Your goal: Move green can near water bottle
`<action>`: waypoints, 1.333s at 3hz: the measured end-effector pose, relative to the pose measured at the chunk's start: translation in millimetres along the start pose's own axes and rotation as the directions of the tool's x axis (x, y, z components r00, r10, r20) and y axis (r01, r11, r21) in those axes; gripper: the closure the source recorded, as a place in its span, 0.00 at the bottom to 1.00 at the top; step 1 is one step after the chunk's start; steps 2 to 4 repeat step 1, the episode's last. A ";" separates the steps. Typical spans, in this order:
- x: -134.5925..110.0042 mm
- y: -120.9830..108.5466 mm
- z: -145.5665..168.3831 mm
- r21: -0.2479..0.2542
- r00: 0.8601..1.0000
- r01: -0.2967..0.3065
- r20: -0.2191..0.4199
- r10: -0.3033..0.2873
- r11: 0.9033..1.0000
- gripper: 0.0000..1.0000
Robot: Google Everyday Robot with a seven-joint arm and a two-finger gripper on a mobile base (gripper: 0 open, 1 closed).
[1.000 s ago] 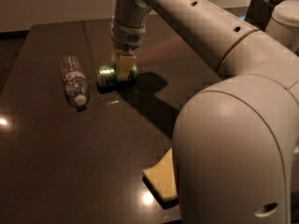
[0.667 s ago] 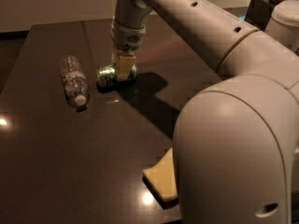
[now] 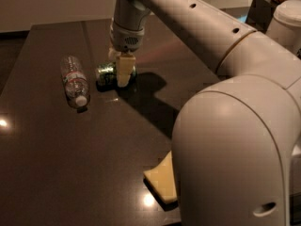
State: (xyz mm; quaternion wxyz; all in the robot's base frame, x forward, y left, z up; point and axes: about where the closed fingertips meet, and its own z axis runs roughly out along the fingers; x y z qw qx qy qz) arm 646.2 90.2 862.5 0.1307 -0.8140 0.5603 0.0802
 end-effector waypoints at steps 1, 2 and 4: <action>-0.3 -0.5 0.7 0.001 1.000 0.000 0.001 0.000 1.000 0.00; -0.3 -0.5 0.7 0.001 1.000 0.000 0.001 0.000 1.000 0.00; -0.3 -0.5 0.7 0.001 1.000 0.000 0.001 0.000 1.000 0.00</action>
Offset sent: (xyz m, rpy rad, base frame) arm 0.0000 0.0000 0.0000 0.0000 0.0000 0.0000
